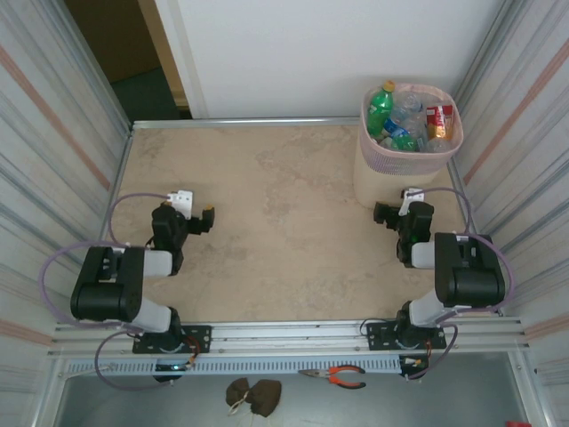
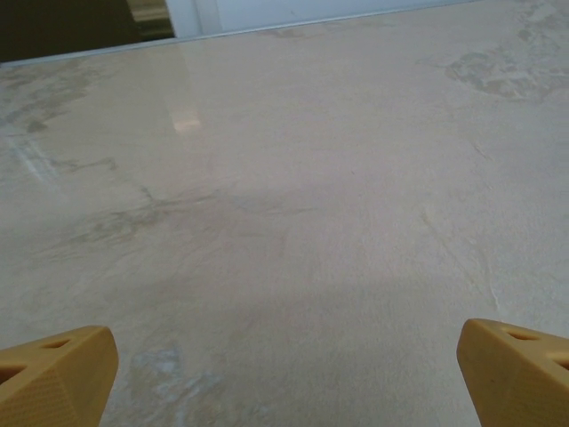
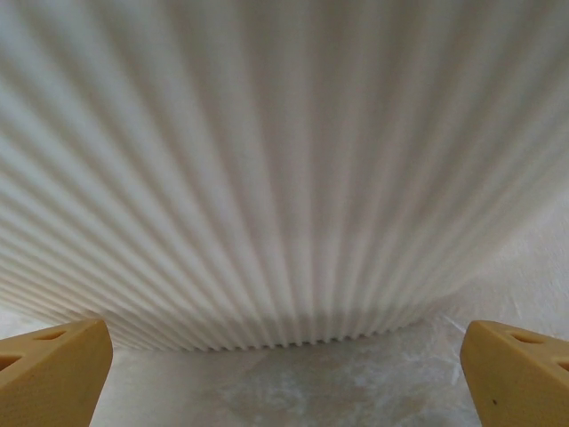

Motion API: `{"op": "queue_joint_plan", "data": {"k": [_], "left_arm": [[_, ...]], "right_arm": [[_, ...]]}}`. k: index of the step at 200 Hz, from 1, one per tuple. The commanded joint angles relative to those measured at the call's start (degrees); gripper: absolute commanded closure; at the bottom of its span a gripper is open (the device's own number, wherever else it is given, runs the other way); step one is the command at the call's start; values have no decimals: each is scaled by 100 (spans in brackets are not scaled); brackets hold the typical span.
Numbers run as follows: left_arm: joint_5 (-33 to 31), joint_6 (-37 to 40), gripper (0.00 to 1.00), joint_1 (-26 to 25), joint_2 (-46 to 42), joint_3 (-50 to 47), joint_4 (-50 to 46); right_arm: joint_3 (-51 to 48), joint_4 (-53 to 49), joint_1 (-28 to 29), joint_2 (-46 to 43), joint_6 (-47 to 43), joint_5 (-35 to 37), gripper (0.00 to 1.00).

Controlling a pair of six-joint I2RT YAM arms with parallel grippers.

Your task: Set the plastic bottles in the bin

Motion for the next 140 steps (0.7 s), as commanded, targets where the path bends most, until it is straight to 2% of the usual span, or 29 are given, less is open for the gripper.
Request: {"op": "queue_joint_plan", "data": {"k": [1, 17, 140], "left_arm": [[522, 106, 1, 76, 156, 414, -149], [499, -223, 1, 278, 231, 623, -421], [463, -225, 1, 279, 170, 593, -476]], "right_arm": [[341, 123, -4, 80, 62, -359, 1], [396, -10, 215, 79, -61, -8, 1], [438, -102, 178, 91, -47, -65, 1]]}}
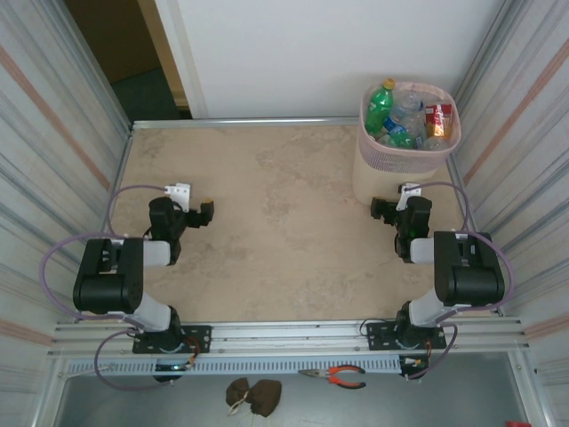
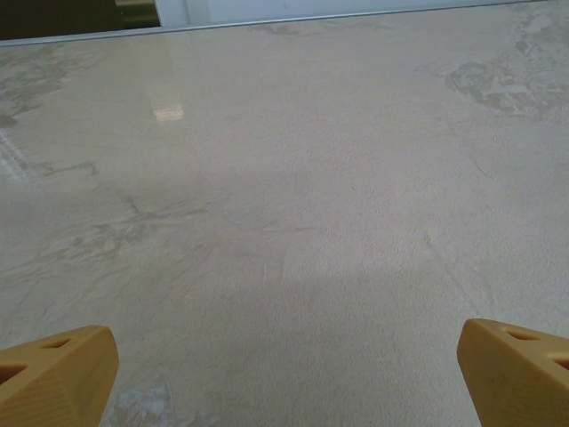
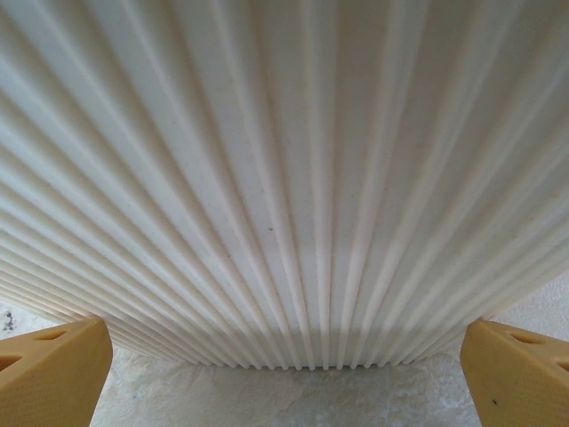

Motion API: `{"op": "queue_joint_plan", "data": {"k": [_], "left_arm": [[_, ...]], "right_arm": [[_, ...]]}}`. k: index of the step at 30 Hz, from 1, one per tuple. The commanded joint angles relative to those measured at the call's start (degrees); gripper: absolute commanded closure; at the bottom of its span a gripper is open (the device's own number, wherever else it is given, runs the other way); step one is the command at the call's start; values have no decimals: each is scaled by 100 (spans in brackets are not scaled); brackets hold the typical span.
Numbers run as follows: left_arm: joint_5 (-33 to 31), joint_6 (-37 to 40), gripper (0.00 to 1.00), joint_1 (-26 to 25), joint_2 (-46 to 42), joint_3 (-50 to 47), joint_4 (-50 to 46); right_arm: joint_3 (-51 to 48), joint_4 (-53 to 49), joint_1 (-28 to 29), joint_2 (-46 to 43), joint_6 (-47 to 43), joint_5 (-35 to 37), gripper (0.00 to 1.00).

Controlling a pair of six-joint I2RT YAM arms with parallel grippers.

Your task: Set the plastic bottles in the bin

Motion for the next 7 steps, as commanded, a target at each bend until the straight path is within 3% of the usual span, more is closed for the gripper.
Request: {"op": "queue_joint_plan", "data": {"k": [1, 7], "left_arm": [[77, -49, 1, 22, -37, 55, 14], [77, -55, 1, 17, -43, 55, 14]], "right_arm": [[168, 46, 13, 53, -66, -5, 1], [120, 85, -7, 15, -57, -32, 1]]}}
